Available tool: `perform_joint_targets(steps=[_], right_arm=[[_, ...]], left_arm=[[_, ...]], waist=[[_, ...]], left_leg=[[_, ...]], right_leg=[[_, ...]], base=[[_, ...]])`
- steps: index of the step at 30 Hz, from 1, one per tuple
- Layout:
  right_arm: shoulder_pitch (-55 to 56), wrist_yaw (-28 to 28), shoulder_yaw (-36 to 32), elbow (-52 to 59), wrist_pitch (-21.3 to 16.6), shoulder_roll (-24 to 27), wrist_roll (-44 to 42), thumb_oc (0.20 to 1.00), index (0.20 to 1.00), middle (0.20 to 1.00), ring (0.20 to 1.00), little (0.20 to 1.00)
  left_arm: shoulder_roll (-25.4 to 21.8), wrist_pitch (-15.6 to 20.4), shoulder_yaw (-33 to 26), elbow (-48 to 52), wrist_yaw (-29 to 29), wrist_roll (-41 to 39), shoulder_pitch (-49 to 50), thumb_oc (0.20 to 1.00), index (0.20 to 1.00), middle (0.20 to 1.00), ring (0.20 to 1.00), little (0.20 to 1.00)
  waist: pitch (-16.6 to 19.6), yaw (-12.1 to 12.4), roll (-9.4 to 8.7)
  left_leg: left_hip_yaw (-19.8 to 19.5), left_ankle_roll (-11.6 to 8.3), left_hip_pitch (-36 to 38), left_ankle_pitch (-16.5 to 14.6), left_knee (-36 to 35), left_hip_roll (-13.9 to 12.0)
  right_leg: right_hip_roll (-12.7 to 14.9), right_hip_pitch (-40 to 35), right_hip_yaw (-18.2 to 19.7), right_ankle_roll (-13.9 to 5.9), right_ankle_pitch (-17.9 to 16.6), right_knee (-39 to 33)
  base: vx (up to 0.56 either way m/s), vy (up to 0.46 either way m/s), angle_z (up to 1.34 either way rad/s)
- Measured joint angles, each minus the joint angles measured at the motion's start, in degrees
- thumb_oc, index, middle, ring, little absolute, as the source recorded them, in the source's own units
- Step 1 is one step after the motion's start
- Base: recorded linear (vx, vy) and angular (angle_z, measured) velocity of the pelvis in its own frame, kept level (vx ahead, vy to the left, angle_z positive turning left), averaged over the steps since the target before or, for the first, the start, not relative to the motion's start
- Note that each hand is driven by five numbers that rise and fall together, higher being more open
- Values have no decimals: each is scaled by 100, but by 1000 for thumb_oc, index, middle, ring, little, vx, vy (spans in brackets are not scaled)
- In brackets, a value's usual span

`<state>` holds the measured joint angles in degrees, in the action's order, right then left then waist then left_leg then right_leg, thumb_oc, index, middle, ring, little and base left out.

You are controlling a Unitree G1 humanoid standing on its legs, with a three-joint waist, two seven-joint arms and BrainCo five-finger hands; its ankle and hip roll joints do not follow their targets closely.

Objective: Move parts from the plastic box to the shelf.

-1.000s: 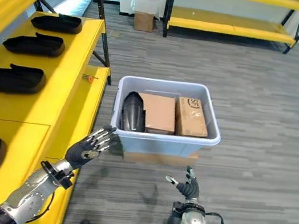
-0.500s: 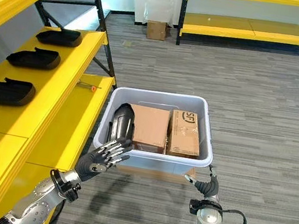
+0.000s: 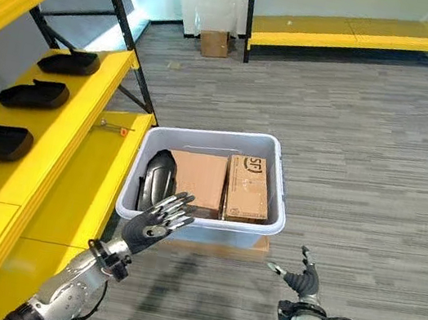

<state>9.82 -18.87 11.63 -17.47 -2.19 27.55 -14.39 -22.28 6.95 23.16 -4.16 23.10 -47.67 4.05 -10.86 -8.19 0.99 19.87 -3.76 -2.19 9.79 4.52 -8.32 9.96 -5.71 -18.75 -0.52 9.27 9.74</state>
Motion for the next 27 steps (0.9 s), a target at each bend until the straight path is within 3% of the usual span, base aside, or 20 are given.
perform_joint_targets(steps=[1,2,4,5,7,8,11,14,19,23,25,27], right_arm=[[304,83,20,161,-14,-55,-2,1000,1000,1000,1000,1000],[461,118,88,332,-17,-29,-4,1000,1000,1000,1000,1000],[524,195,150,318,-53,-23,-14,1000,1000,1000,1000,1000],[475,254,152,231,-61,-28,-27,1000,1000,1000,1000,1000],[84,515,493,128,-56,-36,-65,1000,1000,1000,1000,1000],[88,524,430,343,-64,-50,-75,1000,1000,1000,1000,1000],[119,542,494,424,-45,-49,-121,1000,1000,1000,1000,1000],[52,642,495,531,-24,-106,-108,1000,1000,1000,1000,1000],[-333,718,575,541,-27,-248,-101,1000,1000,1000,1000,1000],[-734,617,591,548,-54,-441,-104,1000,1000,1000,1000,1000],[-762,581,592,549,-44,-458,-102,1000,1000,1000,1000,1000],[-736,586,671,553,-39,-456,-104,1000,1000,1000,1000,1000]], left_arm=[[-205,4,-163,10,36,-1,193,1000,1000,1000,1000,1000],[-265,21,-252,46,63,-4,176,1000,1000,1000,1000,1000],[-294,75,-339,-36,155,-6,142,1000,1000,1000,1000,1000],[-293,42,-242,-89,164,-7,155,1000,1000,1000,1000,1000],[-286,50,-242,-246,176,-25,187,1000,1000,1000,1000,1000],[-222,54,-252,-217,210,-26,92,1000,1000,1000,1000,1000],[-123,73,-237,-211,210,-28,-156,1000,1000,1000,1000,1000],[-200,122,-259,-212,186,3,-312,1000,1000,1000,1000,1000],[-365,122,-308,-194,129,143,-318,1000,1000,1000,1000,1000],[-382,116,-304,-214,113,212,-306,1000,1000,1000,1000,1000],[-384,85,-316,-223,124,232,-316,1000,1000,1000,1000,1000],[-472,48,-323,-210,117,416,-291,1000,1000,1000,1000,1000]], waist=[[128,-72,57],[144,-75,33],[32,-61,-88],[-52,-92,48],[-234,36,-19],[-264,-126,107],[-300,-166,49],[-455,-107,-245],[-406,-5,-272],[-359,120,-233],[-342,129,-212],[-326,150,-216]], left_leg=[[567,386,150,57,-171,-3],[517,309,127,8,-268,27],[454,189,76,-87,-302,23],[422,291,221,-271,-488,77],[118,267,277,-536,-90,128],[193,226,541,-674,-342,255],[186,286,641,-642,-562,442],[168,361,720,-728,-567,579],[143,439,709,-817,-590,671],[136,568,708,-899,-622,722],[154,748,608,-1066,-392,795],[89,875,638,-1083,-487,764]], right_leg=[[-254,-206,-19,-133,190,31],[-246,-147,-32,-165,376,68],[-291,-164,-28,-120,375,11],[-292,-116,6,-200,386,76],[-112,-172,451,-205,431,218],[-59,-328,441,-356,401,198],[55,-397,388,-455,342,68],[144,-461,368,-499,305,101],[237,-395,367,-533,162,224],[413,148,398,-609,-6,1370],[642,869,753,-1158,-522,2609],[628,1542,1114,-1324,-950,3495]], base=[[336,158,9],[289,131,39],[271,153,25],[444,302,-3],[439,364,-66],[312,313,-59],[252,272,5],[214,254,14],[116,195,8],[91,250,11],[75,180,19],[46,17,-1]])
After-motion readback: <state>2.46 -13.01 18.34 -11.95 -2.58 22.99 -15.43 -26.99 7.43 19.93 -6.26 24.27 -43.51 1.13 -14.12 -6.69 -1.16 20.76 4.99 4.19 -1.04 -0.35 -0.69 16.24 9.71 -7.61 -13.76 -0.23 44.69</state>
